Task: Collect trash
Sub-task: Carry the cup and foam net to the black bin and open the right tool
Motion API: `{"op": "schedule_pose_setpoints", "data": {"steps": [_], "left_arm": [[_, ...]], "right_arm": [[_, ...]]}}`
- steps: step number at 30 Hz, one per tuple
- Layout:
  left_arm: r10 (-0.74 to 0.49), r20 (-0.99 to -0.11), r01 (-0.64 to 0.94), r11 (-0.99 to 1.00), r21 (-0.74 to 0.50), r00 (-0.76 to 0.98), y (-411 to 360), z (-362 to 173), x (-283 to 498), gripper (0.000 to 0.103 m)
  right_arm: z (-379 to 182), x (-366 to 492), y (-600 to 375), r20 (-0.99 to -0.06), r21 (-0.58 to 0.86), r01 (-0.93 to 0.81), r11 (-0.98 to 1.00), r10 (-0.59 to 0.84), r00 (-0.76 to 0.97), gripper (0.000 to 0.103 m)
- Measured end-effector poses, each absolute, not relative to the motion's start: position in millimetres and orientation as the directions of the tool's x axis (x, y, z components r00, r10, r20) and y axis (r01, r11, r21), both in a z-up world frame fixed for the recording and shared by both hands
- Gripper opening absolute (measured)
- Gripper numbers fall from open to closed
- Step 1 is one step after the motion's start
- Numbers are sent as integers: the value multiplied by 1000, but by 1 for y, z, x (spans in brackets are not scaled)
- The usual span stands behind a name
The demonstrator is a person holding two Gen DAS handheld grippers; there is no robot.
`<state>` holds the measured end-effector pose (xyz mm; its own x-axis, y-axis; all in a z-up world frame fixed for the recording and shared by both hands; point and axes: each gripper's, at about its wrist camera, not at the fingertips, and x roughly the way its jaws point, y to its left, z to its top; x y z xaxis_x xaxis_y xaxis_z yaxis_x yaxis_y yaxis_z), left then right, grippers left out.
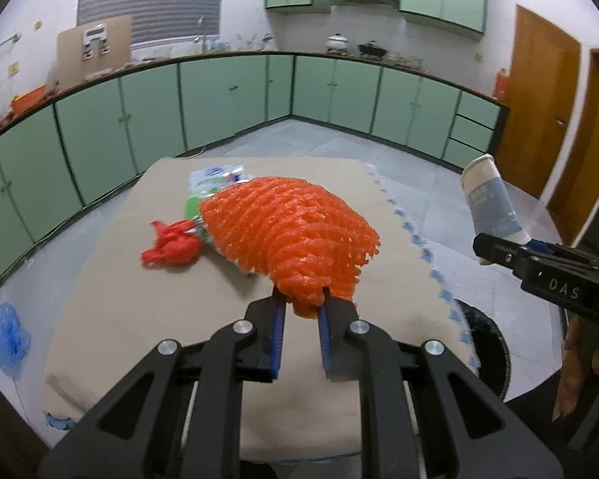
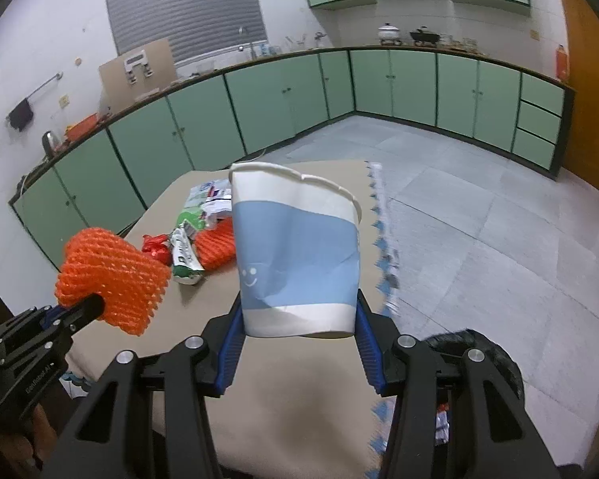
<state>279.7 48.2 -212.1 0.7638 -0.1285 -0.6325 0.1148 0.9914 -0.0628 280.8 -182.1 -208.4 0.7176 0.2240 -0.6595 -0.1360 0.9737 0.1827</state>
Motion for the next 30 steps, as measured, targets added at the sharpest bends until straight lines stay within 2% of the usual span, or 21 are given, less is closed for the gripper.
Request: {"op": "schedule_pose_setpoints", "data": {"steps": [11,18,30], "left_arm": [[-281,-636,311,948,-67,718,-49,-213,278,13],[-356,-660,432,900,-53,662,-114,-232,277,13],[-379,-728,519,854,-38,571,-182,-276,292,13]], "right_arm": [[-206,239,-252,-667,158,-5,987,111,737,50],[-229,215,-310,-711,140,116,983,18,703,50],[-284,208,-368,-783,162,234,959,-19,622,50]]}}
